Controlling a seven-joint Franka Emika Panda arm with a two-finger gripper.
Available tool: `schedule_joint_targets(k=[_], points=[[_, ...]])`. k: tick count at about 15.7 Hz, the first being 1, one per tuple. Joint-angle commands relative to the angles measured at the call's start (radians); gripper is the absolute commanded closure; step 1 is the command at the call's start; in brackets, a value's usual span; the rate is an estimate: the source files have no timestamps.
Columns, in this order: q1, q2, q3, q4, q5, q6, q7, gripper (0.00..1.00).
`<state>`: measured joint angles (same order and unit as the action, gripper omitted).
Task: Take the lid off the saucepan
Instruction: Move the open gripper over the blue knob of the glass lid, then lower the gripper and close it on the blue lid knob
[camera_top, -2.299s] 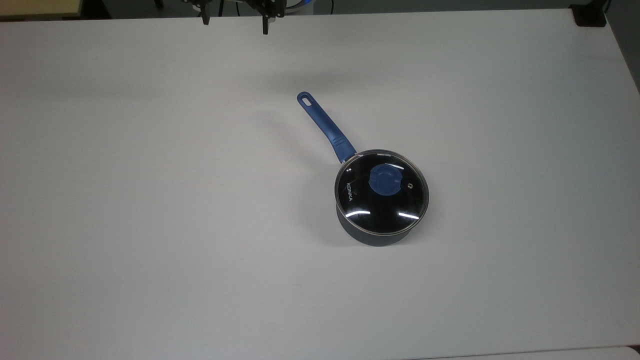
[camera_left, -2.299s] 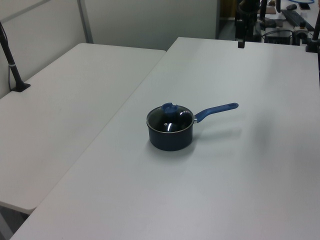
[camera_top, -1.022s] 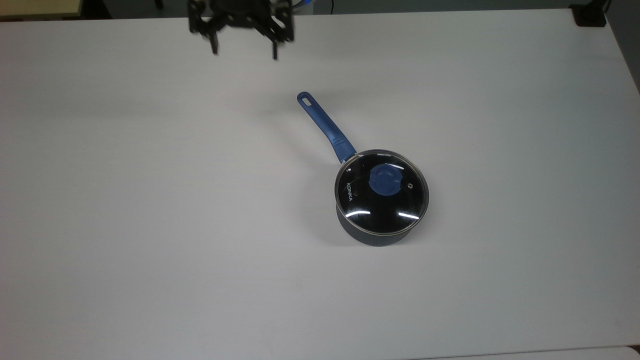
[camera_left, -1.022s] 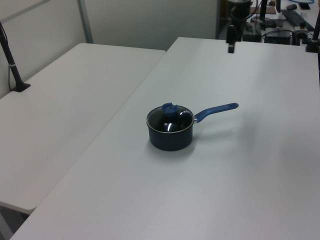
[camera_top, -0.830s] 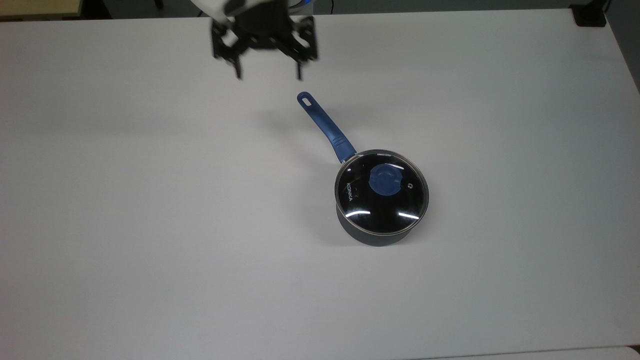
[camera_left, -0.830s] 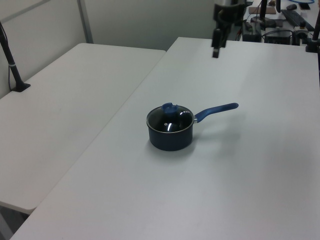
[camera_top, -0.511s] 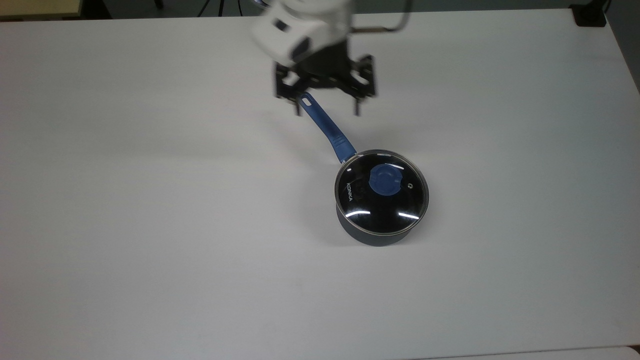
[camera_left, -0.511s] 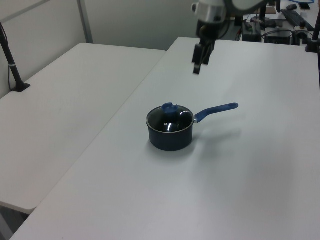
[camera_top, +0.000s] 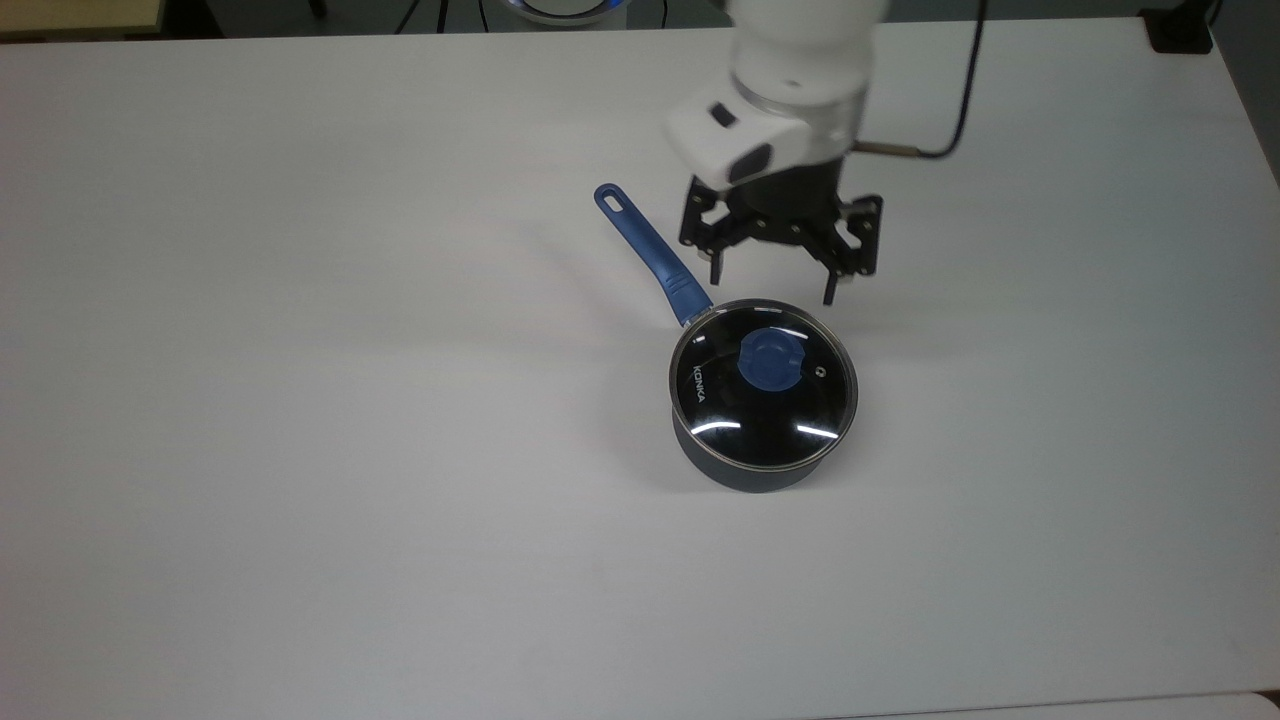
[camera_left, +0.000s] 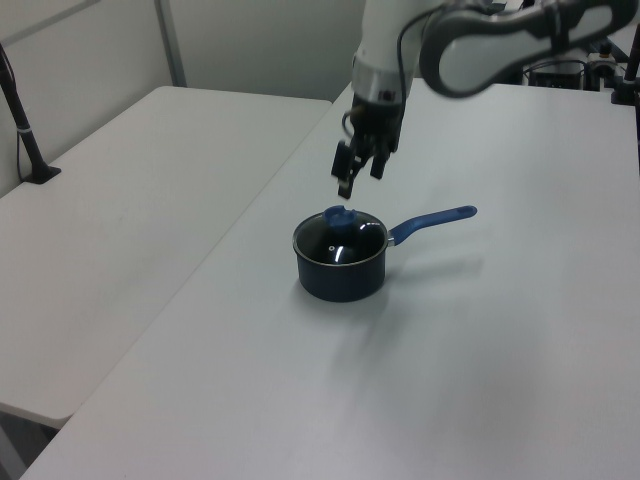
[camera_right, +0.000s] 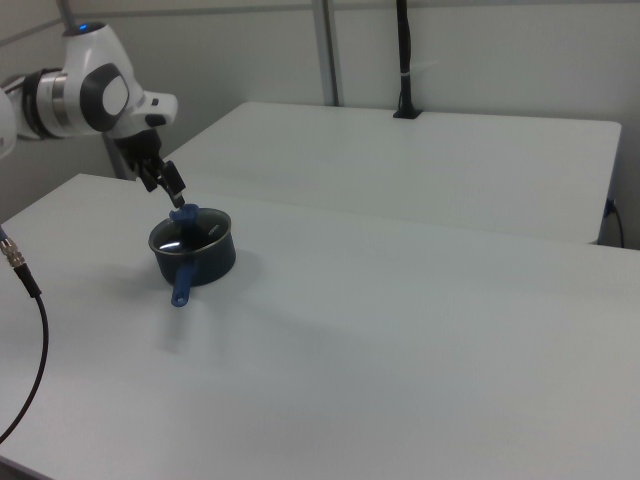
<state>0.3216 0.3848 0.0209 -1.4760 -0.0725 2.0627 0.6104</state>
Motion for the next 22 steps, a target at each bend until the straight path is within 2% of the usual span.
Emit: schedule_joint_targets(k=[1, 6, 9, 11, 16, 18, 21, 22], points=[[0.033, 0.072, -0.015, 0.026, -0.110, 0.053, 0.133, 0.00], [0.037, 0.097, -0.015, 0.028, -0.116, 0.088, 0.135, 0.00], [0.051, 0.115, -0.018, 0.031, -0.145, 0.093, 0.144, 0.00], [0.051, 0.134, -0.019, 0.051, -0.147, 0.115, 0.158, 0.06], [0.053, 0.143, -0.022, 0.052, -0.185, 0.148, 0.193, 0.12], [0.053, 0.143, -0.022, 0.052, -0.202, 0.149, 0.196, 0.22], [0.053, 0.143, -0.022, 0.051, -0.202, 0.149, 0.195, 0.42], [0.053, 0.143, -0.022, 0.051, -0.202, 0.149, 0.195, 0.44]])
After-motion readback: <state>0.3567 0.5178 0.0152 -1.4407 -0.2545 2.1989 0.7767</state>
